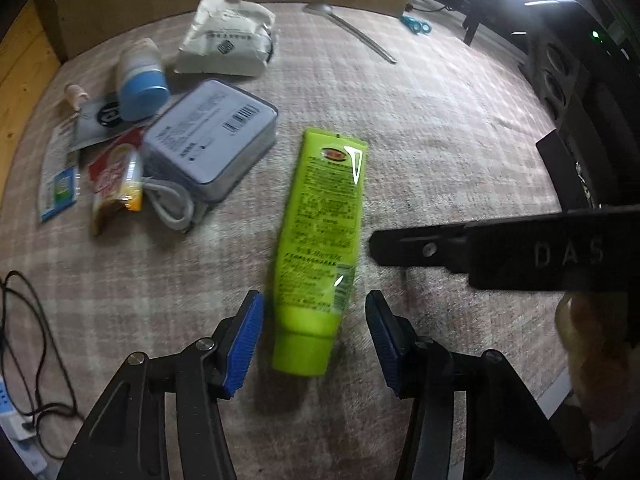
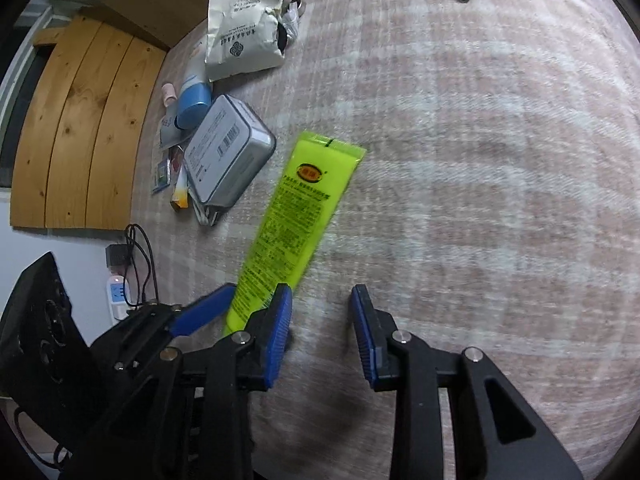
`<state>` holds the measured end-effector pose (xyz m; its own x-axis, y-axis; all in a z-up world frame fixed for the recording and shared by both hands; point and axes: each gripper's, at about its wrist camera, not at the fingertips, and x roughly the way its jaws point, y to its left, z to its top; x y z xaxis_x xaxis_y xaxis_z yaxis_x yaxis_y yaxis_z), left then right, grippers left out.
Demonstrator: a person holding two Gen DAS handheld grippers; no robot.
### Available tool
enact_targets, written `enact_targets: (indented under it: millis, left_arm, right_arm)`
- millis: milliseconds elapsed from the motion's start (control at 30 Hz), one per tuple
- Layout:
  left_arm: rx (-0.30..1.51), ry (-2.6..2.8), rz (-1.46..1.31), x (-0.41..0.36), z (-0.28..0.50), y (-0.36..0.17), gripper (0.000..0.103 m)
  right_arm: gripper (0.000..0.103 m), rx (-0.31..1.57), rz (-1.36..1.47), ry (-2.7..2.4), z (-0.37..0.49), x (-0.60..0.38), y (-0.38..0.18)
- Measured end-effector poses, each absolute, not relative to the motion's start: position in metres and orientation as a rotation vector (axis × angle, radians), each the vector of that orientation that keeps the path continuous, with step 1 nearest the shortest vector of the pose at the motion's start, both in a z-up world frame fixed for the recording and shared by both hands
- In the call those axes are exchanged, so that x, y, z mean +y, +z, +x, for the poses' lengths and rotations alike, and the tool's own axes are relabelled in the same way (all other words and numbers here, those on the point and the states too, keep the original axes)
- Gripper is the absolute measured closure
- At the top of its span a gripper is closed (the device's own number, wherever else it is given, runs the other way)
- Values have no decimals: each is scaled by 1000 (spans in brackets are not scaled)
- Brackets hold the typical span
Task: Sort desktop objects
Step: 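Grasp the yellow-green tube with the right tool and lift it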
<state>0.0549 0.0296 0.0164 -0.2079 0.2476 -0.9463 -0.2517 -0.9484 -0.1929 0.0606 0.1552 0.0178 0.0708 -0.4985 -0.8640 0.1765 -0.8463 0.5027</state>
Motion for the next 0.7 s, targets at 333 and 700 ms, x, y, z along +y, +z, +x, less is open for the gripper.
enact_targets:
  millis: [333,700]
  left_arm:
    - [-48,2183,-1690,31,45,14,65]
    - [-88,2217,-1672,52,49,29,65]
  right_arm:
    - [82,-372,1866,-1797,60,137,13]
    - [86,-382,1783,-1834,67,163,40]
